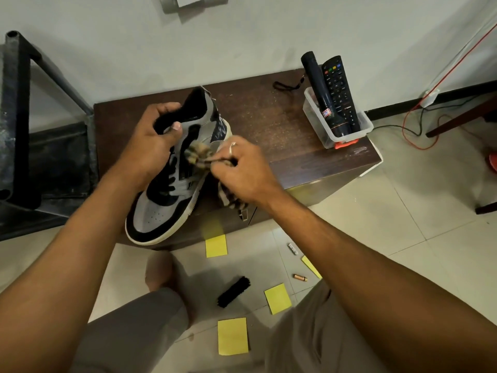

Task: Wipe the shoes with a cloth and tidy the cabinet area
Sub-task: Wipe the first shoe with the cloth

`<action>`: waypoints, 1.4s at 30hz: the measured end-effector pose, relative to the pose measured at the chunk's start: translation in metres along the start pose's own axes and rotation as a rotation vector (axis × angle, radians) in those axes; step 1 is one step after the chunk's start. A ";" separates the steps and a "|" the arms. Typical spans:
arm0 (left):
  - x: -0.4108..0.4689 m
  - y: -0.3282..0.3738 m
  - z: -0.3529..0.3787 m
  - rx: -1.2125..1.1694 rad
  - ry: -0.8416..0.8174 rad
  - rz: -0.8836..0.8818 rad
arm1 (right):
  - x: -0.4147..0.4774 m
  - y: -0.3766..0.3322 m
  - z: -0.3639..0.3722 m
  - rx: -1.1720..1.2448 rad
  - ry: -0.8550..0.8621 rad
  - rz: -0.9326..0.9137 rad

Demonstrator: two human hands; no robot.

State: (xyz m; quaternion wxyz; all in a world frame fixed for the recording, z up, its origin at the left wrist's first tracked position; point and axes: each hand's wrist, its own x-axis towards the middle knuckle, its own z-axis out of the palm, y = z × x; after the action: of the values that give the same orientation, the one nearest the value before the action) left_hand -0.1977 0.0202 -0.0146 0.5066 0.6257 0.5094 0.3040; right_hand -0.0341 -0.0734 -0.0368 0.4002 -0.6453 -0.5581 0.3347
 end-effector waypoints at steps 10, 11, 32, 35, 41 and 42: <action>-0.013 0.025 0.012 0.545 -0.004 0.138 | 0.031 0.020 0.011 0.141 0.279 0.146; -0.013 0.024 0.013 0.545 -0.016 0.149 | 0.032 0.022 0.013 0.130 0.271 0.156; 0.000 0.004 0.014 0.587 0.035 0.186 | 0.001 0.018 0.014 0.029 0.149 0.205; 0.000 0.007 0.013 0.611 0.036 0.173 | -0.008 0.015 0.015 -0.036 0.074 0.222; -0.005 0.010 0.015 0.623 0.027 0.158 | 0.017 0.010 0.013 0.170 0.365 0.242; -0.006 0.009 0.016 0.623 0.029 0.160 | 0.018 0.012 0.018 0.170 0.316 0.241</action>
State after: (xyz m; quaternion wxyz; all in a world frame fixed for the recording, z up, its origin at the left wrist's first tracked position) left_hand -0.1816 0.0100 -0.0099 0.2577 0.7844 0.5344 0.1809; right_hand -0.0421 -0.0539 -0.0552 0.4927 -0.7157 -0.3771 0.3206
